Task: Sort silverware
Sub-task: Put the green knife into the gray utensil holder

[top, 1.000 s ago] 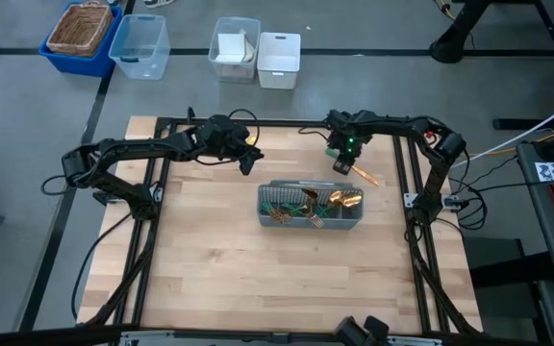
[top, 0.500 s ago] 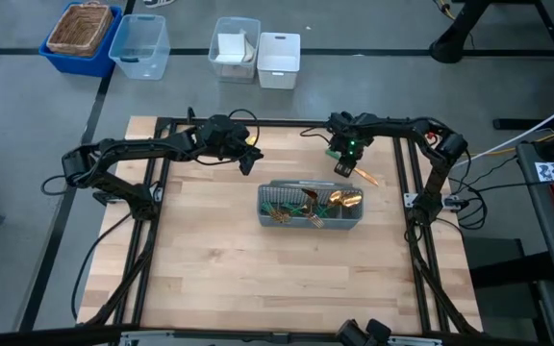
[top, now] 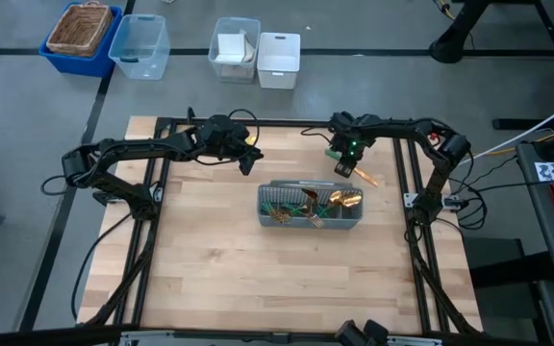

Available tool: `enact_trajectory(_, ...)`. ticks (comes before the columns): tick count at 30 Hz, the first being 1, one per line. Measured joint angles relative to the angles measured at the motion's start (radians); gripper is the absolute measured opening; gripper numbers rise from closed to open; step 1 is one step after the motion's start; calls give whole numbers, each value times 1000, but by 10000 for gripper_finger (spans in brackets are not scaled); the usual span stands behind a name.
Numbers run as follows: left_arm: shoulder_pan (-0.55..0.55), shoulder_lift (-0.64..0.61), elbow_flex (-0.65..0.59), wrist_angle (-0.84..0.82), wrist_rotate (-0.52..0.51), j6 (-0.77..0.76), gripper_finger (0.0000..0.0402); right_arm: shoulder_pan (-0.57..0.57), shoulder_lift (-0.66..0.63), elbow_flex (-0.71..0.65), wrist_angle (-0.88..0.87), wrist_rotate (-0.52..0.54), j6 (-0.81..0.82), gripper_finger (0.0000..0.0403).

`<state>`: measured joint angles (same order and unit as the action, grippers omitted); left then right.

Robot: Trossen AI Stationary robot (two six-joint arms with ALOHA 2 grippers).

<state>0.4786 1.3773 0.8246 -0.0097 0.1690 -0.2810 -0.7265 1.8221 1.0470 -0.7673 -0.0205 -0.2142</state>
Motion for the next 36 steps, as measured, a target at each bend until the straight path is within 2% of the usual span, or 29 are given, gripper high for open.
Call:
enact_trajectory(4, 0, 0, 0, 0, 0, 0, 107, 0, 0, 0, -1, -31, 0, 31)
enact_trajectory(7, 0, 0, 0, 0, 0, 0, 107, -1, 1, 0, -4, -35, 0, 19)
enact_trajectory(15, 0, 0, 0, 0, 0, 0, 107, -1, 4, 3, -15, -36, 0, 38)
enact_trajectory(22, 0, 0, 0, 0, 0, 0, 107, -1, 13, 66, -72, -43, 5, 40)
enact_trajectory(36, 0, 0, 0, 2, 0, 0, 107, 0, 10, 154, -71, -70, 7, 41)
